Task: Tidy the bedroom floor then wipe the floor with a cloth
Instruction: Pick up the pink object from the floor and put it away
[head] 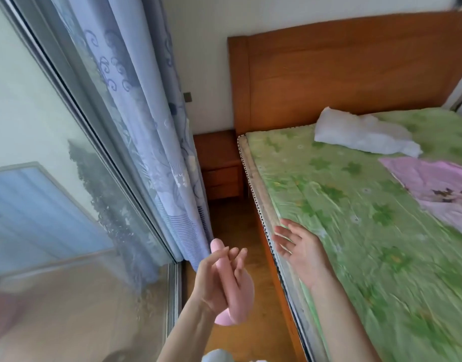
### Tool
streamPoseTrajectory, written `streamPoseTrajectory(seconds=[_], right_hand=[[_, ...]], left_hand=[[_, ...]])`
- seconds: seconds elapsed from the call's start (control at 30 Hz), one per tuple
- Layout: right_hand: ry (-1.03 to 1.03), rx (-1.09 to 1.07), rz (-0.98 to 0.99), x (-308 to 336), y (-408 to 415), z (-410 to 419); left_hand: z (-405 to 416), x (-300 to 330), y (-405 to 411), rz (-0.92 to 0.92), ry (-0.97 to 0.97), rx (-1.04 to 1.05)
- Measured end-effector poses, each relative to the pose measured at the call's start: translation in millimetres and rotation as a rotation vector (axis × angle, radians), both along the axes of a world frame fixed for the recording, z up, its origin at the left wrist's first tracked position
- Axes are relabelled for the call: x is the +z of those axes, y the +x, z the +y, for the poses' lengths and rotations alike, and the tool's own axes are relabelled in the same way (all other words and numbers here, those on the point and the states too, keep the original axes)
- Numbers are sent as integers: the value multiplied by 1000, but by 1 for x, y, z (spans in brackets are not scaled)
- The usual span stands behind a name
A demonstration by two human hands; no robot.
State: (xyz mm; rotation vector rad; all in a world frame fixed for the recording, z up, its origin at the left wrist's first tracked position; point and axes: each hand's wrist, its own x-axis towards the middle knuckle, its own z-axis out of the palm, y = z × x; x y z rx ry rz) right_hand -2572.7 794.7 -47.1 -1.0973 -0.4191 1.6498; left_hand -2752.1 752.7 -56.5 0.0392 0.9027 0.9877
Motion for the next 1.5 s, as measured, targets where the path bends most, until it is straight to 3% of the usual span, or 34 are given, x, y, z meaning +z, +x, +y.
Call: streamPoseTrajectory(seconds=[0.23,0.83,1.3,1.5], right_hand=[[-72,-35,-11,-15,-6,86],[-114,158,-15,-21,17,376],[-183,-48,-8,-40,-11,503],[-158,-56,-74,-29,-54,579]], left_hand=[[103,-4,-20,-46,-35,26],[339,-22,-6,1,-82,305],[504,-54,-42,-71,-130,147],[583,-50,-84,-114,-45,51]])
